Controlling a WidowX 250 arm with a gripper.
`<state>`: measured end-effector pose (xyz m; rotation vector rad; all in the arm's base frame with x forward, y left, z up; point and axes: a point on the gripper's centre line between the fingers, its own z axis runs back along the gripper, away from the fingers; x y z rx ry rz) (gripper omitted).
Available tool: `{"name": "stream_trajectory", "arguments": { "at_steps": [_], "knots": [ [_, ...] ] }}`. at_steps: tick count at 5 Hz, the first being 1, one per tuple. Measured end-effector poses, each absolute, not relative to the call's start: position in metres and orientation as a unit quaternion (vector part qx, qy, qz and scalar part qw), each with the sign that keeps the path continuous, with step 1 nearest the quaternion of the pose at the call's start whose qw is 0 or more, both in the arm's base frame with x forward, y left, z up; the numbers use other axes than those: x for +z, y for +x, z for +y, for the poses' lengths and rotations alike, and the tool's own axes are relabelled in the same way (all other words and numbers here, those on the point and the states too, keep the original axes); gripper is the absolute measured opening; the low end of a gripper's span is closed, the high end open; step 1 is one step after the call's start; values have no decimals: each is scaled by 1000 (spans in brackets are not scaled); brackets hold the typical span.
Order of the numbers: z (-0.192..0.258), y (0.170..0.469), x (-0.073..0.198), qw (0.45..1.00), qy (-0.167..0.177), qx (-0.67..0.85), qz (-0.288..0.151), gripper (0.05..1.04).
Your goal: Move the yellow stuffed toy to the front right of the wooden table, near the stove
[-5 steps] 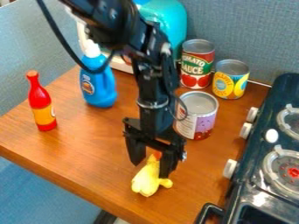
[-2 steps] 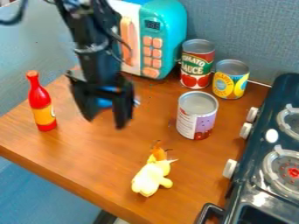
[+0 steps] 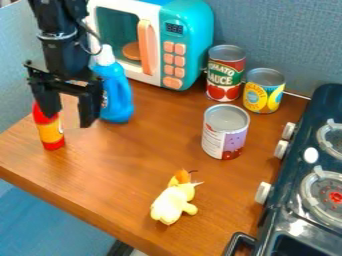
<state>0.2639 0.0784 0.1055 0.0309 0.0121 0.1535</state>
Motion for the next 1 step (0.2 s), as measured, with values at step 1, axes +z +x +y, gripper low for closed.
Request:
{"name": "stream_trajectory", "arguments": {
  "at_steps": [1],
  "knots": [
    [89, 272, 107, 997, 14, 74, 14, 1001]
  ]
}}
